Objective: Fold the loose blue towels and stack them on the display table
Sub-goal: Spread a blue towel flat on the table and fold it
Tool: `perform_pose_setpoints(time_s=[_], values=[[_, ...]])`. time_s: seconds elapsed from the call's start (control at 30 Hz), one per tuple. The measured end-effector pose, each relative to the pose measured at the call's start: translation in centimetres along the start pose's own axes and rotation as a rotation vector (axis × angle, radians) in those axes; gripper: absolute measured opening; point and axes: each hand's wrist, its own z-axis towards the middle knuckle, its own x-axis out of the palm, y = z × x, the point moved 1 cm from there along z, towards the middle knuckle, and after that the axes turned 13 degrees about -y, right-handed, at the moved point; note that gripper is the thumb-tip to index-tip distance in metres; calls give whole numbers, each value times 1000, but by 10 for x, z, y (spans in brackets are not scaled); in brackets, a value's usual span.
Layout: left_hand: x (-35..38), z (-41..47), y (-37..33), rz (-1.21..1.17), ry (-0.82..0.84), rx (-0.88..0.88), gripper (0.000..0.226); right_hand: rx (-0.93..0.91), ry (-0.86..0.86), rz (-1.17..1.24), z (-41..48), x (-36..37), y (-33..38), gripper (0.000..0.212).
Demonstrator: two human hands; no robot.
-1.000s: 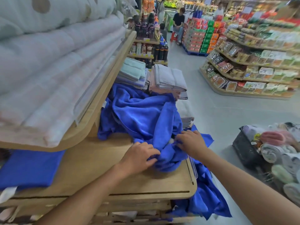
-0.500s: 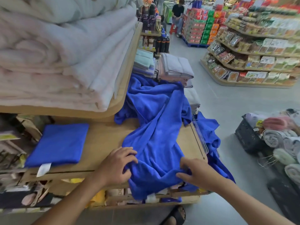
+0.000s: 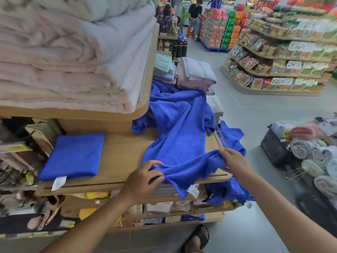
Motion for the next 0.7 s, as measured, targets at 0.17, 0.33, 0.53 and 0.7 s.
perform_pose_setpoints(time_s=[0.17, 0.33, 0.53, 0.7], values=[[8, 15, -18, -242, -46, -298, 30, -949, -13, -533, -53, 27, -24, 40], [6, 19, -34, -253, -17, -359, 28, -876, 130, -471, -86, 70, -37, 24], [-10, 21, -28, -545, 683, -656, 32, -511, 312, 76, -88, 54, -16, 8], [-20, 99, 37, -304, -135, -912, 21, -384, 356, 83, -90, 43, -16, 8]])
